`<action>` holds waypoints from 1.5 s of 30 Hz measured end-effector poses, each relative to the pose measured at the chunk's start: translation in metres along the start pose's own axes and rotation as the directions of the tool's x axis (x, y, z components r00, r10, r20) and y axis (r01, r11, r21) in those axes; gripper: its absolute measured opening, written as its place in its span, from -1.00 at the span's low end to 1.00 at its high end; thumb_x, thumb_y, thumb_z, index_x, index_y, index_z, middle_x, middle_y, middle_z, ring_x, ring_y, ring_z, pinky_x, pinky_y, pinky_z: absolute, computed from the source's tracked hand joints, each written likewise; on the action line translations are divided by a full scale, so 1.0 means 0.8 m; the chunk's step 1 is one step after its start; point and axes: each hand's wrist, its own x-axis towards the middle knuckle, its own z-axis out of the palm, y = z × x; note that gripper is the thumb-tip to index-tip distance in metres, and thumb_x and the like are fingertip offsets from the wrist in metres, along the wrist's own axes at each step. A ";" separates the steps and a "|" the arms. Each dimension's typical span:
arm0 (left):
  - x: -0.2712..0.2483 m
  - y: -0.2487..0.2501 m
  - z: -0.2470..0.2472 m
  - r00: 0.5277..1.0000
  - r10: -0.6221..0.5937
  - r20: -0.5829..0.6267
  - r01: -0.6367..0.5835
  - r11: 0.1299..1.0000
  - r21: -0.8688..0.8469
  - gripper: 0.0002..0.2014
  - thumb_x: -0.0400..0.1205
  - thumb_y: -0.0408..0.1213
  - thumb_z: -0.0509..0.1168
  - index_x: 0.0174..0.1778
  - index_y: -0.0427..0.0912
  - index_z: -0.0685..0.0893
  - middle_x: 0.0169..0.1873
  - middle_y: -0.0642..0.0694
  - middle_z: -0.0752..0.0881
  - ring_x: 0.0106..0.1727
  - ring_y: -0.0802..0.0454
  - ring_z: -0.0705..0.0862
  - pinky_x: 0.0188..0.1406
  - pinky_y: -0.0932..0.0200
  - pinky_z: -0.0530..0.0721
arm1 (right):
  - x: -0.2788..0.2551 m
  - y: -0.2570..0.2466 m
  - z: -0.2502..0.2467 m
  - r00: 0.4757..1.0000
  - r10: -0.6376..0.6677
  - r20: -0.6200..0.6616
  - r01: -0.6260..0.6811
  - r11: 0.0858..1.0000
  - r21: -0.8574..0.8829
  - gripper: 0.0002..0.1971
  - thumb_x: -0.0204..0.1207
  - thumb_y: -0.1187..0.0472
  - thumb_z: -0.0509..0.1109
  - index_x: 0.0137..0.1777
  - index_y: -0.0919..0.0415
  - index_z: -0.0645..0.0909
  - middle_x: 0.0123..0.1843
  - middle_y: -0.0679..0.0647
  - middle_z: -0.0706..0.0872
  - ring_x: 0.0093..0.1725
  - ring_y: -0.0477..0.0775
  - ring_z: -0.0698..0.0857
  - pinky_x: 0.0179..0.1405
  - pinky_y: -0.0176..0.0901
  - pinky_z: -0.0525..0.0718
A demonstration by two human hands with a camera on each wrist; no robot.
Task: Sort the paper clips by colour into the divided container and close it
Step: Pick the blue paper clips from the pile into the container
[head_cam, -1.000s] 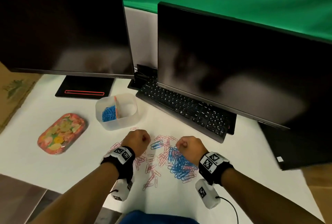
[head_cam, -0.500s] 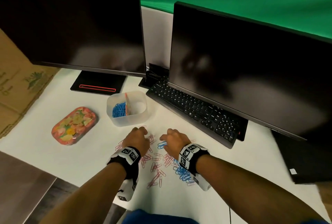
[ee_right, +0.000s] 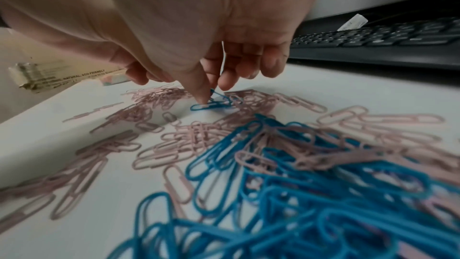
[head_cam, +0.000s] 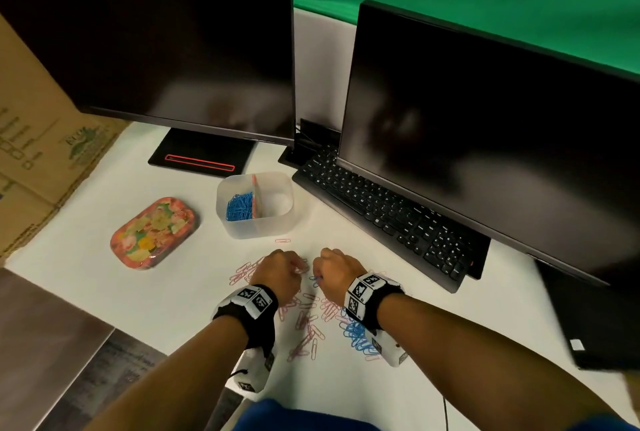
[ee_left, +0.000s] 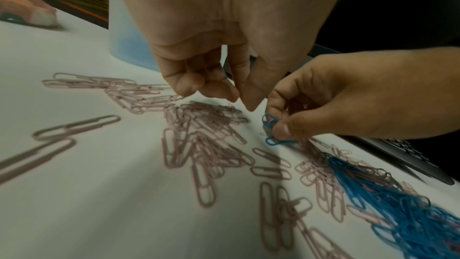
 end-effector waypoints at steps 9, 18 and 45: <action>0.005 0.017 0.016 0.984 0.116 0.132 -0.138 0.976 0.171 -0.79 0.53 -0.20 0.39 0.08 -0.05 0.73 0.07 -0.11 0.68 0.07 -0.10 0.67 0.08 0.07 0.65 | -0.005 0.018 -0.025 0.975 0.221 -0.034 -0.203 0.937 0.284 -0.90 0.53 0.16 0.33 -0.05 0.08 0.68 0.00 0.06 0.73 -0.03 0.14 0.71 -0.07 -0.15 0.69; 0.011 0.023 0.023 0.982 0.107 0.158 -0.151 0.942 0.300 -0.83 0.59 -0.27 0.24 0.02 -0.16 0.69 0.06 -0.17 0.67 0.08 -0.17 0.67 0.04 0.02 0.66 | -0.015 0.036 -0.027 0.927 0.372 -0.042 -0.308 0.821 0.480 -0.93 0.42 0.16 0.44 -0.25 -0.03 0.65 -0.19 0.05 0.77 -0.15 0.10 0.75 -0.07 -0.07 0.78; 0.021 0.061 0.002 0.866 -0.112 0.487 0.466 0.534 -0.706 -0.66 0.64 0.01 0.24 -0.35 -0.12 0.44 -0.51 -0.04 0.35 -0.54 0.03 0.26 -0.51 0.19 0.28 | -0.099 0.075 -0.048 0.905 0.422 -0.054 -0.342 0.797 0.498 -0.95 0.44 0.11 0.40 -0.20 0.01 0.70 -0.34 -0.03 0.70 -0.35 -0.04 0.67 -0.30 -0.31 0.63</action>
